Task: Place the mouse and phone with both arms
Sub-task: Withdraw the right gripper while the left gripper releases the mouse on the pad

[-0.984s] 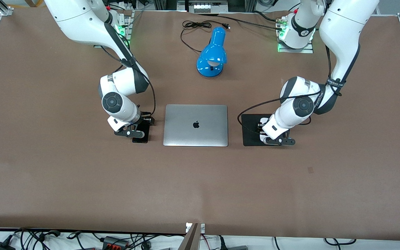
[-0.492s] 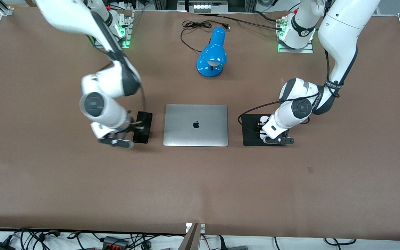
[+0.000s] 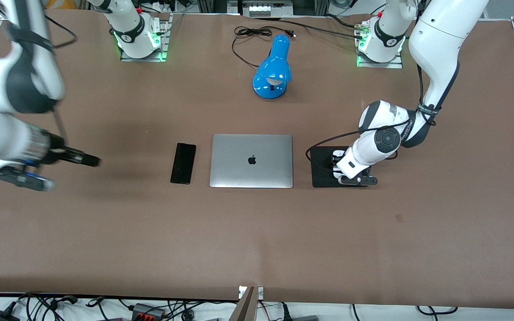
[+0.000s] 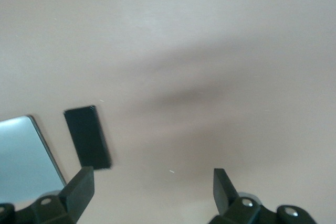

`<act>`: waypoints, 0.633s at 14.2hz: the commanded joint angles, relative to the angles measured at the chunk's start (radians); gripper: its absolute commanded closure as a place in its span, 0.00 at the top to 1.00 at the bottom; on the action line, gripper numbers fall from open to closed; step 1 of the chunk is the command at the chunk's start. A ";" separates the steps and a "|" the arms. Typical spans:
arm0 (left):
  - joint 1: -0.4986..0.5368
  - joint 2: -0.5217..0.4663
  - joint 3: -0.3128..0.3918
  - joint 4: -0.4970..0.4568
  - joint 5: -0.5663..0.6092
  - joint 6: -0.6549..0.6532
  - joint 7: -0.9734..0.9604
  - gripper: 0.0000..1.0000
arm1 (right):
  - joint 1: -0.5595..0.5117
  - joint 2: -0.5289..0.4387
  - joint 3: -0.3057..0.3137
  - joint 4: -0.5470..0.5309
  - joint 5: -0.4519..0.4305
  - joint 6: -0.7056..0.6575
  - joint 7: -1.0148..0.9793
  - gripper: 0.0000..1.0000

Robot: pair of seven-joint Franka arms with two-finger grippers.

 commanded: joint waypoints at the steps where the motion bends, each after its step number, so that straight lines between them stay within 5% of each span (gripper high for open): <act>1: 0.006 -0.073 -0.003 0.059 0.011 -0.113 -0.010 1.00 | -0.056 -0.073 0.015 -0.009 0.006 -0.083 -0.079 1.00; 5: 0.015 -0.091 0.006 0.302 0.011 -0.484 -0.005 1.00 | -0.059 -0.112 -0.052 -0.001 -0.003 -0.144 -0.100 1.00; 9: 0.023 -0.093 0.014 0.553 0.014 -0.857 -0.005 1.00 | -0.060 -0.153 -0.052 0.006 -0.026 -0.070 -0.093 1.00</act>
